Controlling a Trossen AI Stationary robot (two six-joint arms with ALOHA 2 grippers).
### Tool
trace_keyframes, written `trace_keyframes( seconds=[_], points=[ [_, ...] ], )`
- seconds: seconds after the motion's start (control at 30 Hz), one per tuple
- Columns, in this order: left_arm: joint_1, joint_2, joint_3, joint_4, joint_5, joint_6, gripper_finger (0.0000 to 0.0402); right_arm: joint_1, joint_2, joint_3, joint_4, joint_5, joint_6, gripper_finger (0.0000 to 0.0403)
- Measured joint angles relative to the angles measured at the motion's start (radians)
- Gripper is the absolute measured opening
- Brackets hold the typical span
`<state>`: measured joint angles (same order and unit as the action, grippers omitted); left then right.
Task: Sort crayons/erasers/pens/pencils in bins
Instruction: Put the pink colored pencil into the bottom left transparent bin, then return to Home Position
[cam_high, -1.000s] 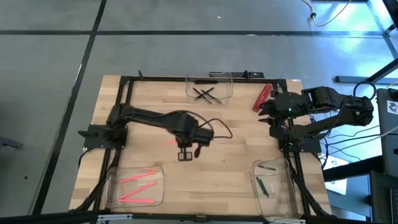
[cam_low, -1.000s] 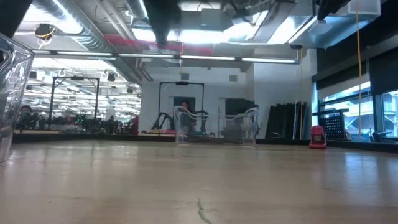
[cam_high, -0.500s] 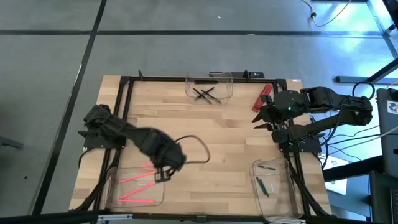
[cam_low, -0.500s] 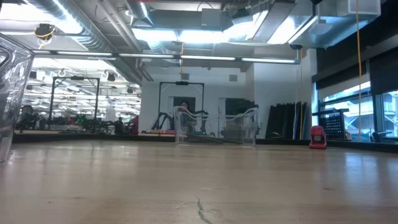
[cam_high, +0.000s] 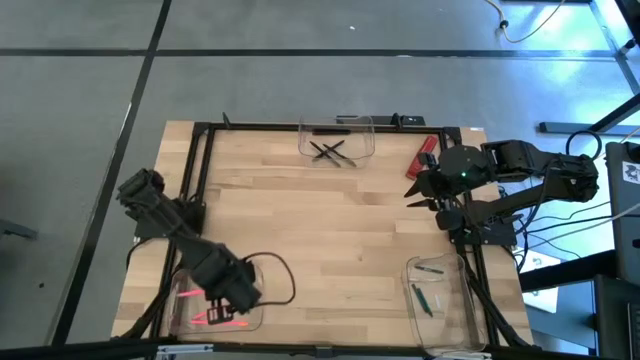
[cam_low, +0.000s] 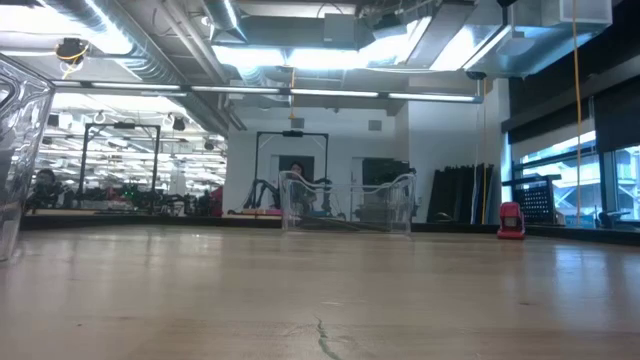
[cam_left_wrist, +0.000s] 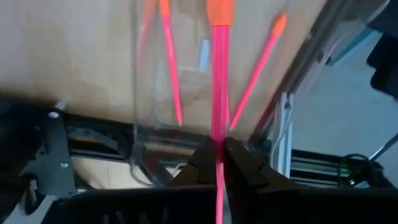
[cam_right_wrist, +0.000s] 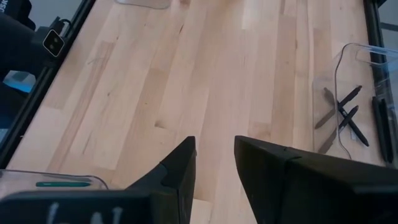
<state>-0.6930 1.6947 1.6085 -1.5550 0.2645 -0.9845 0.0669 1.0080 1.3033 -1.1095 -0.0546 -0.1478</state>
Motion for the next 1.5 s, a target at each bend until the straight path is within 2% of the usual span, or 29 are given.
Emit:
trace_keyframes(
  seconds=[0.33,0.63,1.07,1.13,1.23,1.33,1.4,1.5],
  points=[
    [-0.069,0.000,-0.250,0.345,0.016,-0.005,0.0000,0.000,0.000,0.000,0.000,0.000,0.007,0.0113],
    [-0.064,0.000,-0.420,0.515,0.014,-0.030,0.0008,0.000,0.000,0.000,0.000,0.000,0.008,0.0113],
    [-0.060,0.000,-0.440,0.519,0.017,-0.053,0.0076,0.000,0.000,0.000,0.000,0.000,0.008,0.0113],
    [-0.059,0.000,-0.440,0.519,0.057,-0.028,0.0078,0.000,0.000,0.000,0.006,0.000,0.008,0.0113],
    [-0.053,0.000,-0.440,0.518,0.089,0.005,0.0067,0.000,0.000,0.000,0.045,0.000,0.045,0.0113],
    [-0.040,-0.012,-0.440,0.518,0.089,0.082,0.0035,0.000,0.000,0.000,0.082,0.000,0.097,0.0113],
    [-0.019,-0.029,-0.439,0.515,0.079,0.108,0.0011,0.000,0.003,0.000,0.112,0.000,0.090,0.0113],
    [0.022,-0.073,-0.439,0.506,0.022,0.167,0.0005,0.000,0.006,0.000,0.110,0.002,0.091,0.0111]
  ],
)
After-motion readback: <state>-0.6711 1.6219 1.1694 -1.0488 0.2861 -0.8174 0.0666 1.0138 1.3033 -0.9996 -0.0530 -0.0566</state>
